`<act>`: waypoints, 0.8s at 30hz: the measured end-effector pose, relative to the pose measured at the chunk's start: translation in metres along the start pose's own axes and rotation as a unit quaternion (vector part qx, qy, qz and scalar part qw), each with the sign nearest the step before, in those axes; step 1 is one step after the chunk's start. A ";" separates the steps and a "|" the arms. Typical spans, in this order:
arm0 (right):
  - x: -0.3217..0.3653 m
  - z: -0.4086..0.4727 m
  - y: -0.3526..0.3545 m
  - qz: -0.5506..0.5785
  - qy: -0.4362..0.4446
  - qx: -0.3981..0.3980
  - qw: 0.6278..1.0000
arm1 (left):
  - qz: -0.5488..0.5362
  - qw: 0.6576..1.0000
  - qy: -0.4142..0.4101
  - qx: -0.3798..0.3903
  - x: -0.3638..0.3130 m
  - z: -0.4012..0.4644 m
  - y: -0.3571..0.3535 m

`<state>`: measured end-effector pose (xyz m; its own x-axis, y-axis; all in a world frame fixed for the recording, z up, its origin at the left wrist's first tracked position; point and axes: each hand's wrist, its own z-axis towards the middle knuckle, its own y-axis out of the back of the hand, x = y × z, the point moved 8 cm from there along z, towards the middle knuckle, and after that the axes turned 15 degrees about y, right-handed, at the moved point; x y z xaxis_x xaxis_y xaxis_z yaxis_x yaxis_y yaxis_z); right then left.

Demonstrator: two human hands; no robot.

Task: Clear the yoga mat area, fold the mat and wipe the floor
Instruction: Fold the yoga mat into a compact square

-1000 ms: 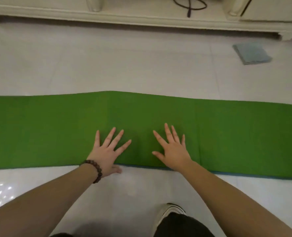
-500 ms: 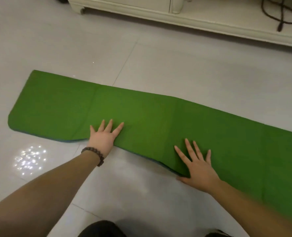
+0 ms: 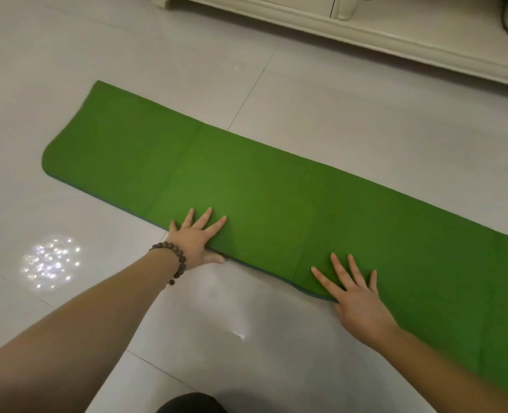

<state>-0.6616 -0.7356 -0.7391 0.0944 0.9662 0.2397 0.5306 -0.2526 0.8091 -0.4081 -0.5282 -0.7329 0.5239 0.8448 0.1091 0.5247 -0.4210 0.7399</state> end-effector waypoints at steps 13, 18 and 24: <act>0.001 0.069 0.047 -0.059 0.010 -0.052 0.997 | -0.095 0.978 -0.042 -0.181 -0.097 -0.030 0.001; -0.026 0.078 0.073 -0.053 -0.025 -0.133 0.989 | -0.057 0.986 -0.026 -0.152 -0.135 -0.019 -0.016; -0.040 0.094 0.069 -0.060 -0.038 -0.104 0.992 | -0.017 0.989 -0.003 -0.144 -0.114 0.007 -0.017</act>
<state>-0.5496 -0.7865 -0.7437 0.1089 0.9891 0.0995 0.3575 -0.1323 0.9245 -0.4721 -0.6192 -0.7621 0.5132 0.8548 0.0770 0.3307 -0.2797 0.9014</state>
